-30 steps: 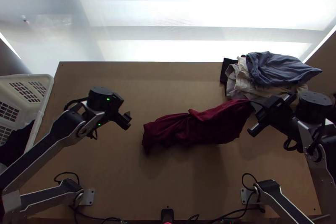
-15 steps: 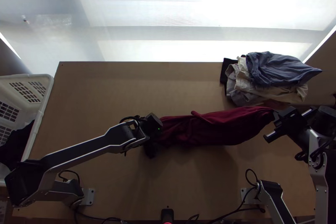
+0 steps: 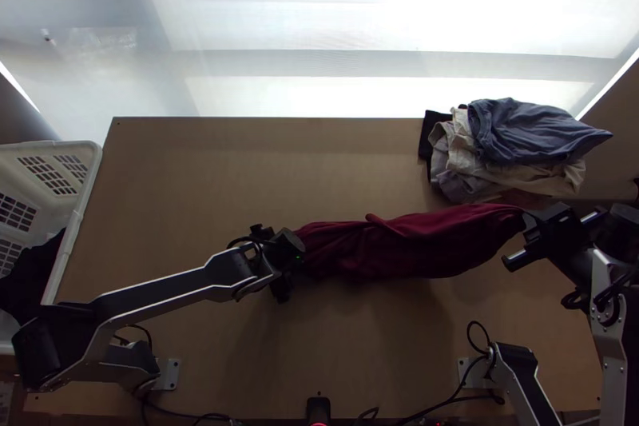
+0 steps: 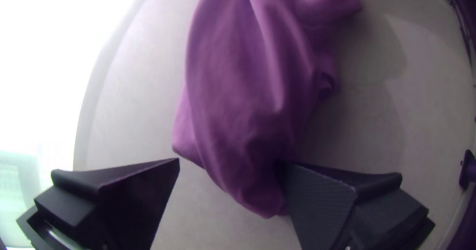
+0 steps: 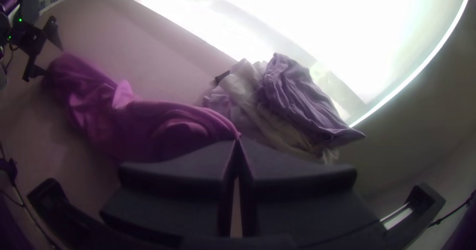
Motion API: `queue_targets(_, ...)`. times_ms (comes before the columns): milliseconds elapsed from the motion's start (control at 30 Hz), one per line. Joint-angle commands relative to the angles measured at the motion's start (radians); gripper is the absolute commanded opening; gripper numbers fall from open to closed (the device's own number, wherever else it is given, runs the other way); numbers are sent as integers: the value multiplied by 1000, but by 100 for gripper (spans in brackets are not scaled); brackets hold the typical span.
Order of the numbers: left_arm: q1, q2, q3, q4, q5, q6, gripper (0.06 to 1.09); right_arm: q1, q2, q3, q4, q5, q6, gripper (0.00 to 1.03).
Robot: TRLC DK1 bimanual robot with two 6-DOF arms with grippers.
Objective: Fold the t-shirt
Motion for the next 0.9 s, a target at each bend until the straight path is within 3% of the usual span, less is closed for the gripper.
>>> queue_targets(0,9,65,0,73,-3,-15,40,79,-5,13,-73,1,100,3)
queue_targets(33,16,64,3,72,7,-20,25,105,-3,13,-90,1,117,3)
queue_targets(133,62,22,29,4,81,-34,23,168,29,19,-160,1,149,3)
queue_targets(300,220,-151,171,-258,256,-66,10,225,116,103,-288,-10,211,3)
queue_targets(433,340,-272,312,-476,352,-72,10,225,127,132,-348,-44,214,3)
queue_targets(667,392,-487,421,-700,363,-71,10,222,107,167,-542,-156,221,3)
queue_targets(867,477,-605,576,-815,362,-90,10,283,15,258,-544,-179,260,3)
